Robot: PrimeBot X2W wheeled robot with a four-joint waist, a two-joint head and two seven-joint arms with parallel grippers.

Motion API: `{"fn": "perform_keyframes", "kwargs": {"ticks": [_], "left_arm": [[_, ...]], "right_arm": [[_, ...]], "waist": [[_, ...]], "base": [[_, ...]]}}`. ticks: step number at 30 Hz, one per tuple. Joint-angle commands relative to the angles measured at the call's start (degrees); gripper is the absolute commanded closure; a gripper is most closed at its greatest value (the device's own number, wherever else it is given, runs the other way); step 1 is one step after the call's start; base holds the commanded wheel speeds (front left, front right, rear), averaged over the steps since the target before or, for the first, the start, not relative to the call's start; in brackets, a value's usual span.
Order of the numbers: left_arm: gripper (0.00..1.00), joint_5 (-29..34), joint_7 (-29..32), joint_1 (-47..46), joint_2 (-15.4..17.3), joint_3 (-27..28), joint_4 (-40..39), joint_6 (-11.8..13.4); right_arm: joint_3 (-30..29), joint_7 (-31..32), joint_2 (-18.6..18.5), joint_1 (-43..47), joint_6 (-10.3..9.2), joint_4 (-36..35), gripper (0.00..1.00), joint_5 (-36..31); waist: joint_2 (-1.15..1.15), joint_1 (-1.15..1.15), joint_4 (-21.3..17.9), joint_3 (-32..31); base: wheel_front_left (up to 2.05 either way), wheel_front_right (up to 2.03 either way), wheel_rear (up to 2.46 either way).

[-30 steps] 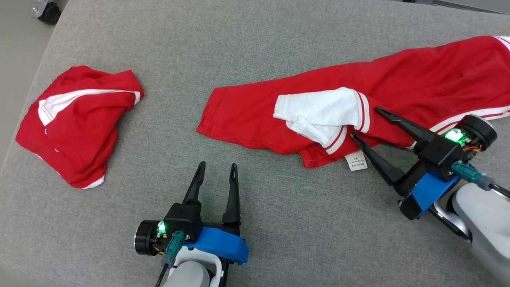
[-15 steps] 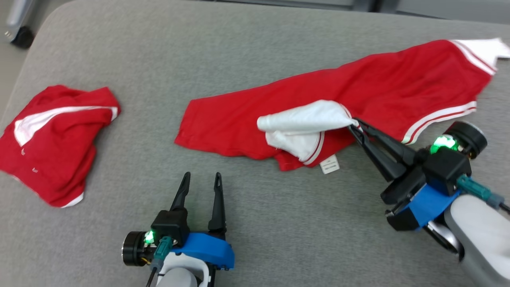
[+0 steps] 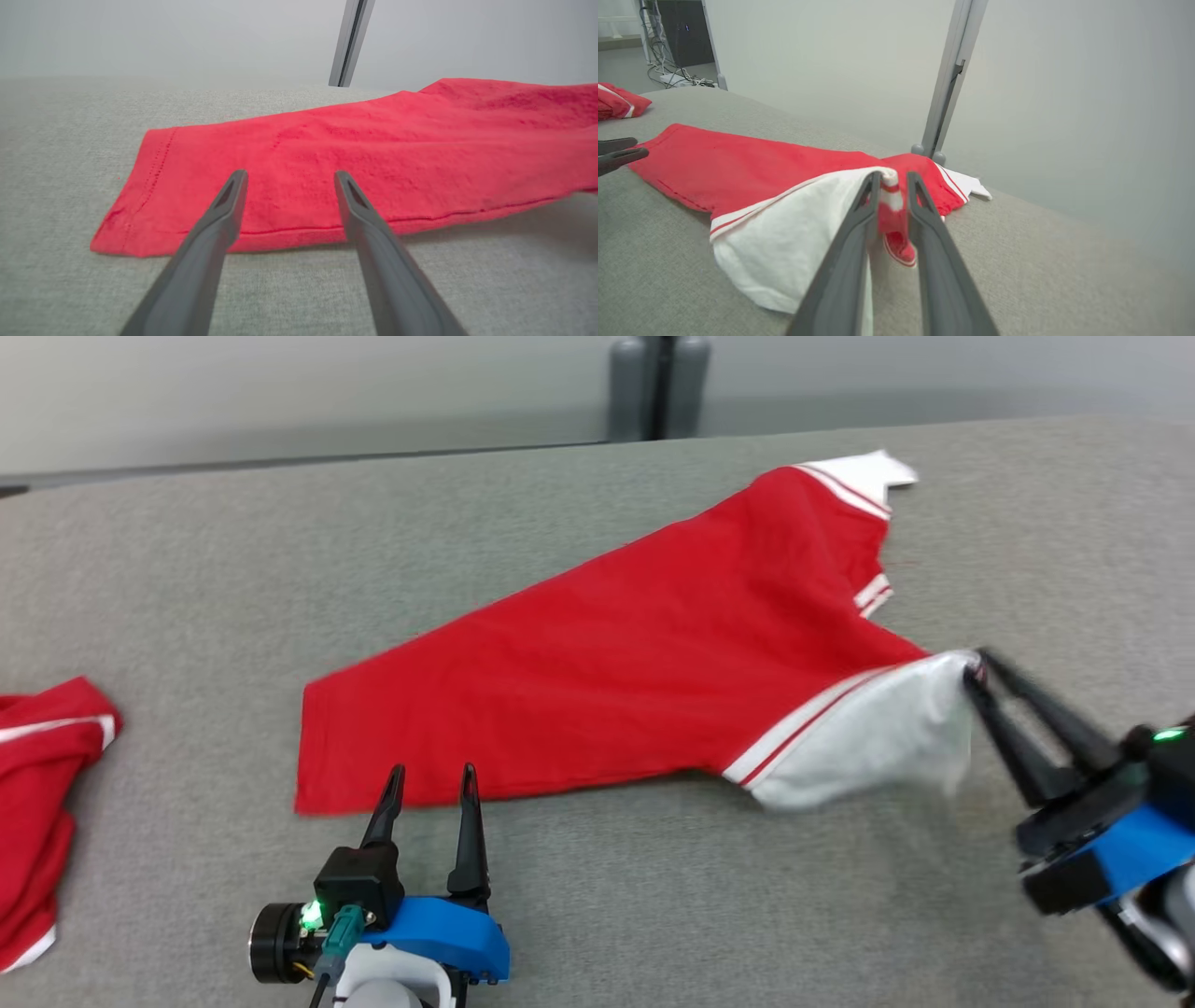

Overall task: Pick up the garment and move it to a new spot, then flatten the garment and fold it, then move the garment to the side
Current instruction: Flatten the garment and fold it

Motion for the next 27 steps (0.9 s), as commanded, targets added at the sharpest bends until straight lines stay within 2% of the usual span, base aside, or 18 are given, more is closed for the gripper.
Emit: {"fn": "perform_keyframes", "kwargs": {"ticks": [1,6,12,19,27], "left_arm": [[0.0,0.17,-0.16,0.44,0.03,0.37,0.03,0.02],[0.0,0.98,-0.16,0.68,0.07,1.35,0.61,0.26],[0.0,2.95,-0.16,-0.01,0.05,3.44,0.11,1.84],[0.0,5.81,-0.16,0.71,0.03,5.77,-1.16,2.26],[0.0,8.75,-0.16,4.79,0.03,6.54,-2.89,2.4]], "right_arm": [[-2.25,-0.21,-0.25,0.75,-0.02,0.72,0.0,-0.39],[-9.26,-0.2,2.51,1.89,-0.02,3.43,0.0,-2.94],[-14.35,-0.2,9.49,0.92,-0.01,3.5,0.0,-7.64],[-13.03,-0.2,17.16,2.45,-0.02,4.57,0.0,-10.01],[-13.45,-0.2,22.55,7.43,-0.01,7.32,0.0,-12.11]], "waist": [[0.0,0.01,-1.76,-1.33],[0.0,0.01,-2.2,-1.18],[0.0,0.01,-1.37,-1.4],[0.0,0.01,-0.56,-3.46],[0.0,0.01,-0.82,-7.59]], "base": [[0.0,0.0,0.0],[0.0,0.0,0.0],[0.0,0.0,0.0],[0.0,0.0,0.0],[0.0,0.0,0.0]]}}
